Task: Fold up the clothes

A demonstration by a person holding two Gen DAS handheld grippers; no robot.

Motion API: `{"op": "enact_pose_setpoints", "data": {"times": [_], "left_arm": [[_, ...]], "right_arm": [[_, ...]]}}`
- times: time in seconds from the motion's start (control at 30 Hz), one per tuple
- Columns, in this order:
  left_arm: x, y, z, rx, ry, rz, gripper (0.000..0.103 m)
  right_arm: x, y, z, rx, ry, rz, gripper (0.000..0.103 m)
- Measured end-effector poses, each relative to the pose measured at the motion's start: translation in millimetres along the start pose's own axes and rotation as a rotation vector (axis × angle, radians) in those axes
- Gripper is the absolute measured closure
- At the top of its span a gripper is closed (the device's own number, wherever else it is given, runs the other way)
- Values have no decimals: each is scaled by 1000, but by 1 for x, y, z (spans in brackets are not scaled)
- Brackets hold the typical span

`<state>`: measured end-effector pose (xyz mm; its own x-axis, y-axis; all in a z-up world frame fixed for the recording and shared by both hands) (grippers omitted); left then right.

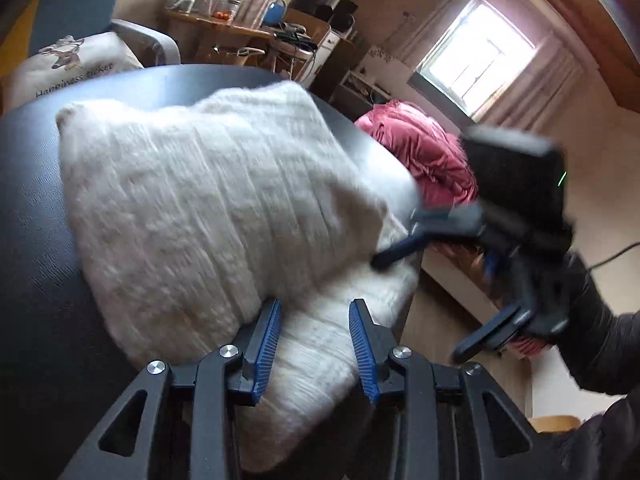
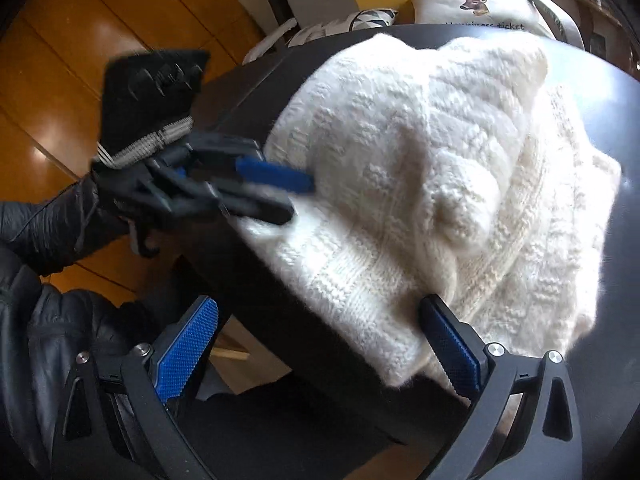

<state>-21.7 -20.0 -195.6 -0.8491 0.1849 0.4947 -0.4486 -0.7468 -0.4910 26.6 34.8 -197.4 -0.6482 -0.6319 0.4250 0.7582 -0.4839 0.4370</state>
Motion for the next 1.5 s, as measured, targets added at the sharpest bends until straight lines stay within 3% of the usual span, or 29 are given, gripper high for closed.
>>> {"op": "enact_pose_setpoints", "data": {"times": [0.1, 0.2, 0.3, 0.47, 0.63, 0.73, 0.9, 0.97, 1.07, 1.13, 1.3, 1.5], "left_arm": [[10, 1, 16, -74, -53, 34, 68], [36, 15, 44, -71, -164, 61, 68], [60, 38, 60, -61, -249, 110, 68], [50, 66, 26, 56, -117, 116, 68], [68, 63, 39, 12, -178, 98, 68], [91, 70, 56, -21, -246, 105, 67], [120, 103, 44, 49, -240, 154, 67], [120, 108, 32, 77, -199, 160, 67], [108, 112, 11, 130, -143, 149, 67], [99, 114, -3, 166, -107, 141, 67], [104, 120, 4, 117, -133, 193, 67], [107, 93, 29, 146, -190, 112, 66]], "right_arm": [[23, 7, 18, -27, -47, 49, 1], [59, 7, 31, -54, -120, 109, 1], [65, -20, 7, -83, -53, 106, 1], [59, -63, -26, -131, 76, 93, 1], [55, -62, -8, -100, 56, 61, 1], [75, -53, 20, -118, -6, 78, 1], [118, -57, 35, -120, -73, 127, 1], [135, -79, 15, -127, -16, 120, 1], [98, -112, -11, -227, 169, 74, 1], [76, -116, -18, -213, 192, 42, 0], [73, -115, -4, -179, 104, -4, 0], [78, -87, 42, -240, 6, 33, 0]]}}
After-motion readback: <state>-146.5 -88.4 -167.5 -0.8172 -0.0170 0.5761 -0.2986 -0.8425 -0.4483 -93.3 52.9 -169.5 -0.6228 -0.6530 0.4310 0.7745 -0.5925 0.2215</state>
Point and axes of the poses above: each gripper's, at about its wrist camera, not at the fingertips, and z roughly against the way its jaws point, y to its left, x to its top, the point moved 10 cm from there along -z, roughly the way its jaws point, and after that the axes turned 6 degrees about y, right-handed, at the moved point
